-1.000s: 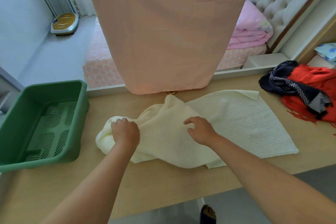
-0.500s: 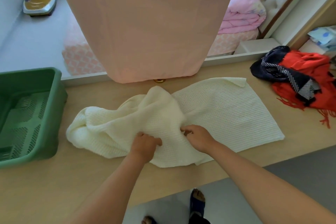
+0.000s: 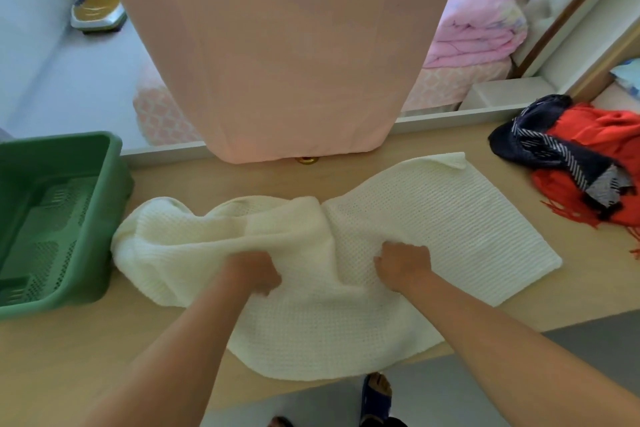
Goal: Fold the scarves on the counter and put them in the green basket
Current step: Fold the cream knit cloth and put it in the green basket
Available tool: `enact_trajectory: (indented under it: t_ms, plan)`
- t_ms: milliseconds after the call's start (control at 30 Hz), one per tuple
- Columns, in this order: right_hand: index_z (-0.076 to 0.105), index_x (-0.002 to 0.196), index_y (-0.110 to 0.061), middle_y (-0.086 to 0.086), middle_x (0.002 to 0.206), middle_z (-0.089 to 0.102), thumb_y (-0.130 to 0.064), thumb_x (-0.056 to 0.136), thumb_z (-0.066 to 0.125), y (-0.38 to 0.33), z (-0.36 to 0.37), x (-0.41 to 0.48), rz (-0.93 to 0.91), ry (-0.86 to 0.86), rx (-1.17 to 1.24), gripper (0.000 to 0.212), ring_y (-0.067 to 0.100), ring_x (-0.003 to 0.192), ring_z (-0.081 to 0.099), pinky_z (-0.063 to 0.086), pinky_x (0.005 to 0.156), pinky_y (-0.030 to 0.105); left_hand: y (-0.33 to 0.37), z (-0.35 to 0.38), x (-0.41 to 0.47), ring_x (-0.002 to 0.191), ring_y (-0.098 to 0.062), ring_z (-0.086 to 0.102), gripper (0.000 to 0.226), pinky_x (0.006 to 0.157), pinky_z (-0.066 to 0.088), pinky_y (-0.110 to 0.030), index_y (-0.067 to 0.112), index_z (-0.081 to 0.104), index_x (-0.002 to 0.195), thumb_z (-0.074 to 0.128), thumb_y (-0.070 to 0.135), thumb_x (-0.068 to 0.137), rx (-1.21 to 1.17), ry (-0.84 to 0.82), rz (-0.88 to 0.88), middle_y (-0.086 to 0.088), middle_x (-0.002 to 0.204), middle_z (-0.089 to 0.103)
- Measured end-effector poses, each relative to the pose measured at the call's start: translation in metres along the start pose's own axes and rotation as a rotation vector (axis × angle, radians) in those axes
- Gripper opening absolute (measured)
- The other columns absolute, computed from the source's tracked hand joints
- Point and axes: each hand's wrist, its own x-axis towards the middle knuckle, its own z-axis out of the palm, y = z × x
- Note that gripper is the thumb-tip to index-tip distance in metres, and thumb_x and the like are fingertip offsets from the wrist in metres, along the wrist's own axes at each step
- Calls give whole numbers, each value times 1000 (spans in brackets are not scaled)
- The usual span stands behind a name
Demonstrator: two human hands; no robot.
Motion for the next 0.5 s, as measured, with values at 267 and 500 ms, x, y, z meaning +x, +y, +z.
enact_trajectory:
  t_ms: [267,500]
  plan:
    - [20,155,-18,11,162,19,-11,98,46,-8,-31,52,-446,122,74,64,30,147,22,23,118,47,65,-23,51,122,-23,44,39,97,44,-40,19,50,136,41,12,99,-213,705,262,-2,135,50]
    - [2,159,-23,7,166,1,-57,102,18,24,-26,109,-217,-22,-16,68,32,151,12,20,115,60,55,-15,82,126,-24,45,46,103,40,-50,25,37,146,27,40,103,-379,484,47,-2,139,48]
